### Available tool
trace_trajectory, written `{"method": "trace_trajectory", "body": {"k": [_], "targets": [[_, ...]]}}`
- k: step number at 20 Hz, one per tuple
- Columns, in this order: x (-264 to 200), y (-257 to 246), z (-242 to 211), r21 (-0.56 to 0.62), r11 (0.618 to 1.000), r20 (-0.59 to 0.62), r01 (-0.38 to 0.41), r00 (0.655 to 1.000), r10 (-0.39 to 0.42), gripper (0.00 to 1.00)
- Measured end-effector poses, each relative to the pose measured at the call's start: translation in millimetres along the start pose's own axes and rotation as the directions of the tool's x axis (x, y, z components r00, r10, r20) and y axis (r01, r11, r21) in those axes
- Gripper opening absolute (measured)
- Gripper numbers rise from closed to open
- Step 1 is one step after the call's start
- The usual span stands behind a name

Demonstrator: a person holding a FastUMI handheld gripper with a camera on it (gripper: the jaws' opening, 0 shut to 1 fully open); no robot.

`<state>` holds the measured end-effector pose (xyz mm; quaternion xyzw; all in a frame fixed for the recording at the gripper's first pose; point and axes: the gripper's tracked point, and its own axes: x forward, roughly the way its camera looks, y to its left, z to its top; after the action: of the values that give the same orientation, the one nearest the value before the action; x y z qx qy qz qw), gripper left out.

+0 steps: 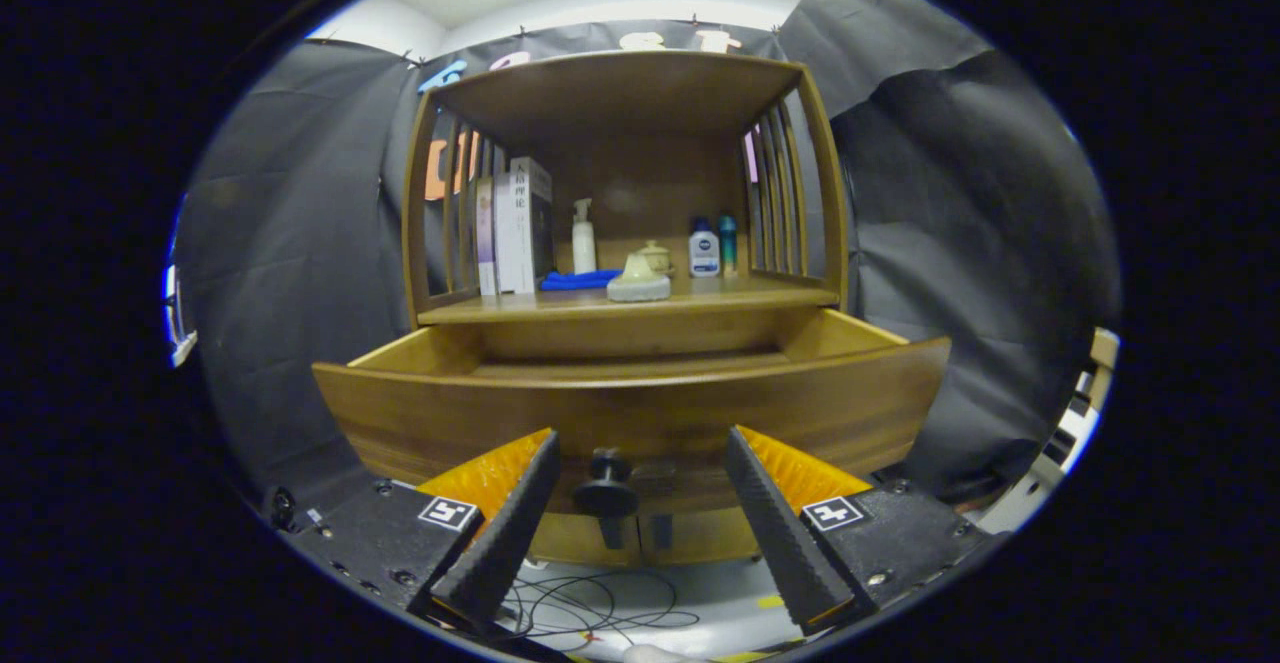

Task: Pull open the drawer, take out the items inside it, and place them on the countertop above the cabinet.

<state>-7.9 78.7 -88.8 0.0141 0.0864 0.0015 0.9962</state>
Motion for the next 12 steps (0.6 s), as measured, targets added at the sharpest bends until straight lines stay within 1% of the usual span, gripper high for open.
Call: {"method": "trace_trajectory", "body": {"k": [4,9,12], "targets": [[17,1,-12,-0.012,1.000,-0.028,0.008,1.000,-0.008,1.00],[32,16,-8,-0.053,0.999,0.000,0.005,1.000,-0.005,1.00],[33,17,-9,-0.074,0.997,0.019,0.030,0.999,-0.029,1.00]]}}
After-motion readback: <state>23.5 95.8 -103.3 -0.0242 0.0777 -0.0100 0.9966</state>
